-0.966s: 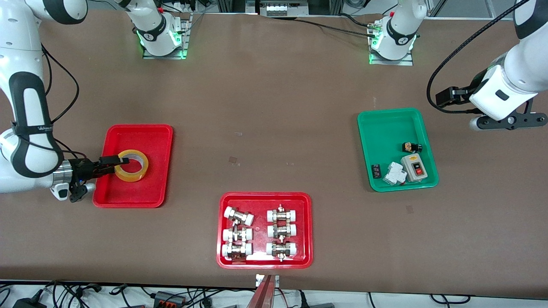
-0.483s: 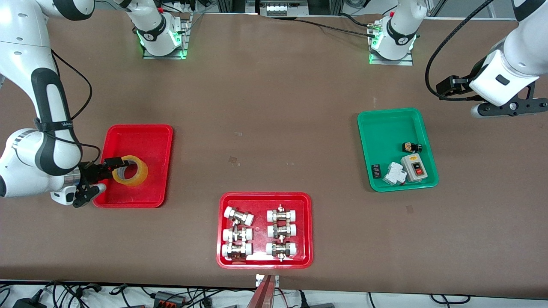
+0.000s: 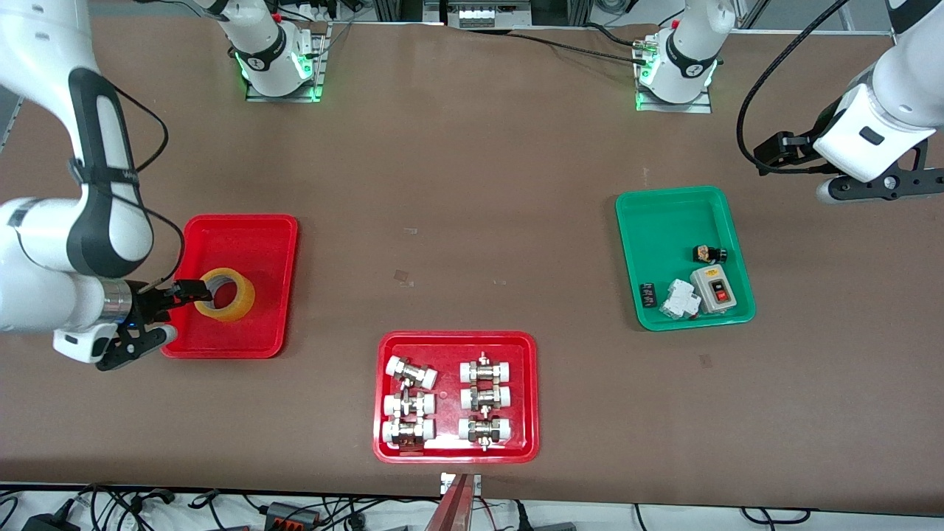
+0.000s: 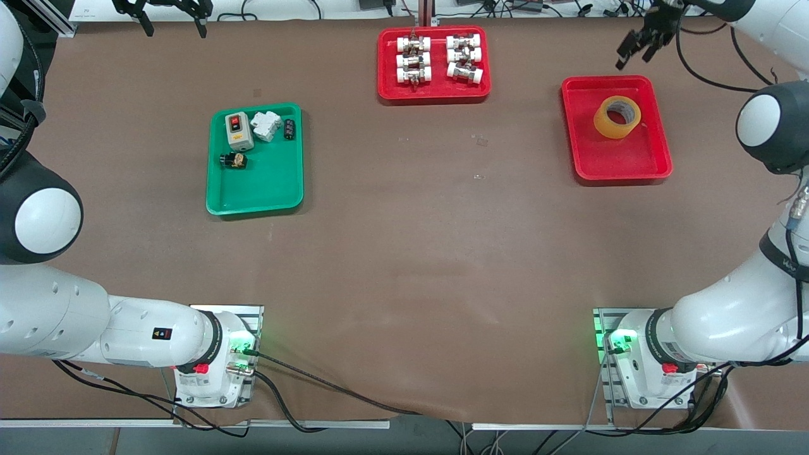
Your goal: Left arm passes tape to right arm into tray
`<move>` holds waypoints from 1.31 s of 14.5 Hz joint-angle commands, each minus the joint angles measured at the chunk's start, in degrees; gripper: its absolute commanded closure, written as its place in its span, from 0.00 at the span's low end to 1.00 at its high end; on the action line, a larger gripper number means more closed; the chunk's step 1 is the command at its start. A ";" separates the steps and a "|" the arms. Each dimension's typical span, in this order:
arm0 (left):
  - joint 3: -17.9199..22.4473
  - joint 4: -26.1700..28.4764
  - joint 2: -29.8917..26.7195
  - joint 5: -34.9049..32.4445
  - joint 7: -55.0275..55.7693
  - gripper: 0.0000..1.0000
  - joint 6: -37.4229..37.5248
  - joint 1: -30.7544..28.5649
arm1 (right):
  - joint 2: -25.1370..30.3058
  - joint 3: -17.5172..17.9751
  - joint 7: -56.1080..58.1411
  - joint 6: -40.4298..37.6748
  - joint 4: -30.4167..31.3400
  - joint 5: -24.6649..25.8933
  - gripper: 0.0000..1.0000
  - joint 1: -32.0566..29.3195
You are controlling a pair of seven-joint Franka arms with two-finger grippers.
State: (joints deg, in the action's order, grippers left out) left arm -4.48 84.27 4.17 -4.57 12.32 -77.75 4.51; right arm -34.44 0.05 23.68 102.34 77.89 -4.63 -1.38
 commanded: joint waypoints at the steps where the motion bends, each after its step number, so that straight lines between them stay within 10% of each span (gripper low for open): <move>1: 0.79 -0.68 -0.31 0.70 -0.19 0.00 0.32 1.03 | 4.02 0.13 -11.87 -5.90 0.43 1.20 0.00 1.11; 9: 0.79 -0.68 -0.22 0.79 -0.28 0.00 0.41 0.94 | 6.76 0.13 -19.73 -20.43 -15.30 10.09 0.00 4.47; 19: 0.79 -0.68 -0.22 0.79 -0.28 0.00 0.67 1.03 | 14.65 -0.58 -21.75 -10.16 -7.77 3.23 0.00 -0.29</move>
State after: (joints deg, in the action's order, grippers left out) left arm -4.48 84.09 4.15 -4.53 12.32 -77.71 4.86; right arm -24.34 -0.80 2.50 89.79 64.33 0.68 0.07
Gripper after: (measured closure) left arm 0.000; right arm 0.000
